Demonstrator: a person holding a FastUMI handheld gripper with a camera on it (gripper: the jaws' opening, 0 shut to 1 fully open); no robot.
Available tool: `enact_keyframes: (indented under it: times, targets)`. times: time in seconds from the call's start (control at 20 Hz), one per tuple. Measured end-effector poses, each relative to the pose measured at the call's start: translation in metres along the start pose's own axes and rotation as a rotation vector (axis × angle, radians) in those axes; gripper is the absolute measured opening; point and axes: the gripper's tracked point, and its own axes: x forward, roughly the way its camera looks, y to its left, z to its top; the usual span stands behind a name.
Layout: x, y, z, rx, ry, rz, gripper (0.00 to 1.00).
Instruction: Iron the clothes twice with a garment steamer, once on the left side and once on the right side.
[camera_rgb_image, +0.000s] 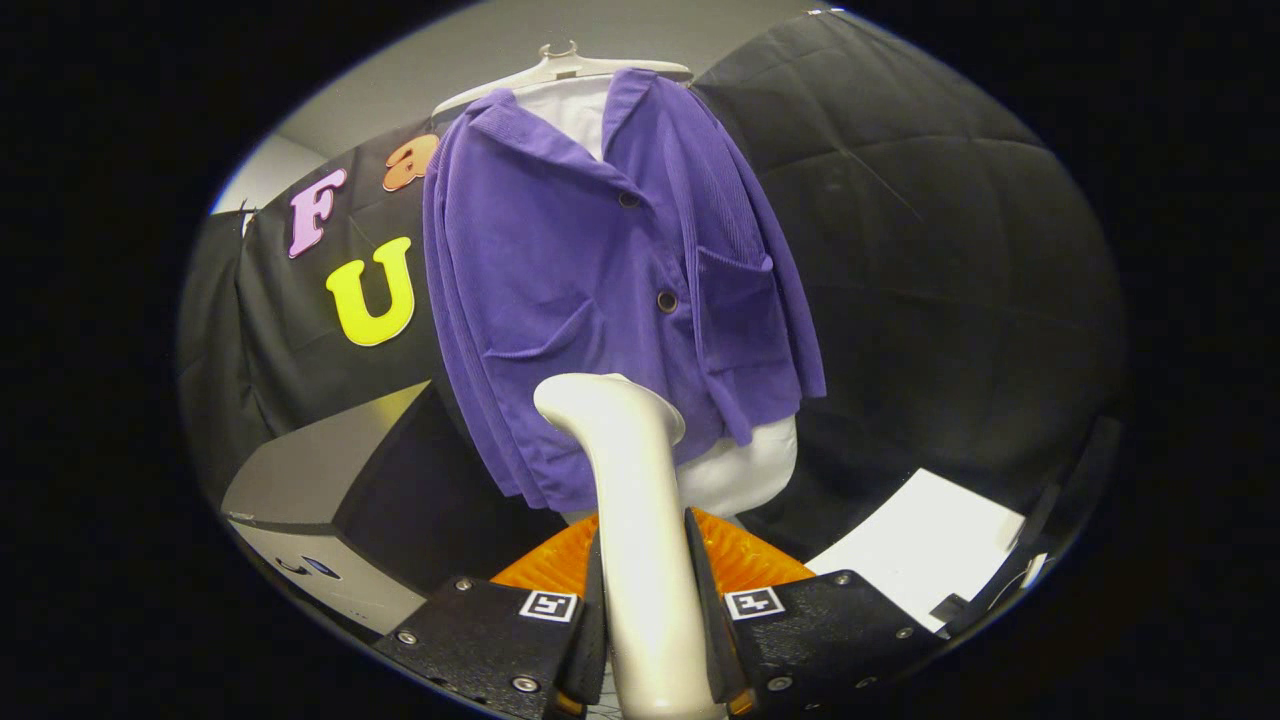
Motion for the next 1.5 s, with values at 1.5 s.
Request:
enact_keyframes:
  times: [1.5]
  targets:
    - [0.024, -0.031, 0.304, 0.053, -0.475, 0.018, 0.39]
